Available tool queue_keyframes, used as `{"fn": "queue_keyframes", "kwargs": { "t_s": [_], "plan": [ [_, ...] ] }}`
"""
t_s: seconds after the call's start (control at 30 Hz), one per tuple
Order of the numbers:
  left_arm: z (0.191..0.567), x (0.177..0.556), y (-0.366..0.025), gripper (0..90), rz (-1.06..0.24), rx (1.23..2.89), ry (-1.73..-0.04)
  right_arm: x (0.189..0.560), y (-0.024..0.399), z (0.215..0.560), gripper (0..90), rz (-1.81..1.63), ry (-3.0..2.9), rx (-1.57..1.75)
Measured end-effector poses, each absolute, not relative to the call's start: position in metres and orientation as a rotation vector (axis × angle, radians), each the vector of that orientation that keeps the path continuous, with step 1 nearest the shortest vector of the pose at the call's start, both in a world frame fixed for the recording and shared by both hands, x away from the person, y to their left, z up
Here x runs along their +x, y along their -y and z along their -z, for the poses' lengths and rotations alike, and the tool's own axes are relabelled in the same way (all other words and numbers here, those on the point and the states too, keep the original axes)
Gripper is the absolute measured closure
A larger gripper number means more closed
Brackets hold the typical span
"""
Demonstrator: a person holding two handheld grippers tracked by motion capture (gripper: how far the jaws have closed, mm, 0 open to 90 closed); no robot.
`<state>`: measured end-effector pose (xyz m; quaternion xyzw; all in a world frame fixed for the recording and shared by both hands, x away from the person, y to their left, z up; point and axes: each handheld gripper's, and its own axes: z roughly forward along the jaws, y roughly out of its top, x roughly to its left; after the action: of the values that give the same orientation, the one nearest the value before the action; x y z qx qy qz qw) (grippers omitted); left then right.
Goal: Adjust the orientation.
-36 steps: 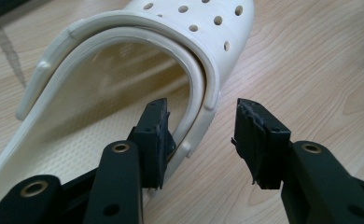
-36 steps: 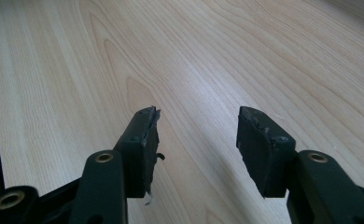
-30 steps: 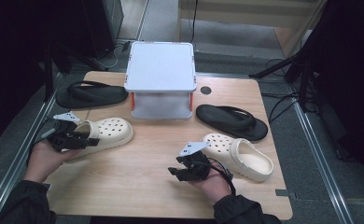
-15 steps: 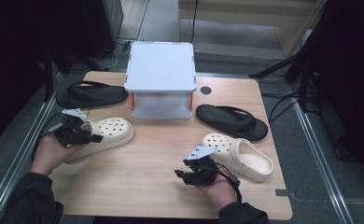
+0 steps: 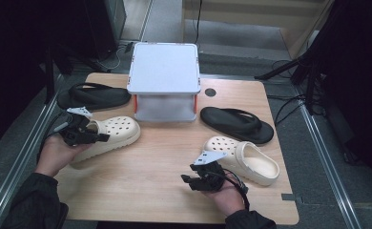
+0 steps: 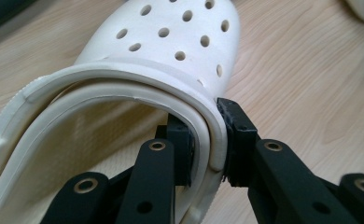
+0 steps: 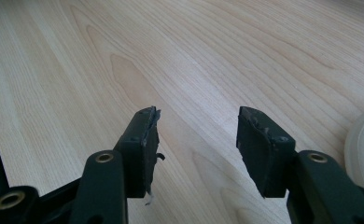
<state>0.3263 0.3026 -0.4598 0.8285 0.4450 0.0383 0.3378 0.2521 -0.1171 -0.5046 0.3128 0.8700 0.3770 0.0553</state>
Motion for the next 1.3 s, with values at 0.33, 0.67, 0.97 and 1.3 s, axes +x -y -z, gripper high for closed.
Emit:
{"fn": "queue_keyframes", "kwargs": {
  "t_s": [0.33,0.67,0.97,1.3],
  "plan": [
    [0.452,0.323,-0.266,76.2,-0.089,2.171,-1.113,0.253,0.115,0.505,49.0,-1.140,-2.651,0.946],
    [0.449,0.314,-0.219,76.2,-0.053,2.204,-1.061,0.258,0.109,0.503,49.0,-1.162,-2.659,0.903],
    [0.451,0.306,-0.178,76.1,0.009,2.192,-1.050,0.263,0.102,0.501,49.0,-1.190,-2.666,0.867],
    [0.465,0.297,-0.156,76.0,-0.014,2.196,-1.045,0.268,0.094,0.501,49.1,-1.207,-2.679,0.828]
  ]
}}
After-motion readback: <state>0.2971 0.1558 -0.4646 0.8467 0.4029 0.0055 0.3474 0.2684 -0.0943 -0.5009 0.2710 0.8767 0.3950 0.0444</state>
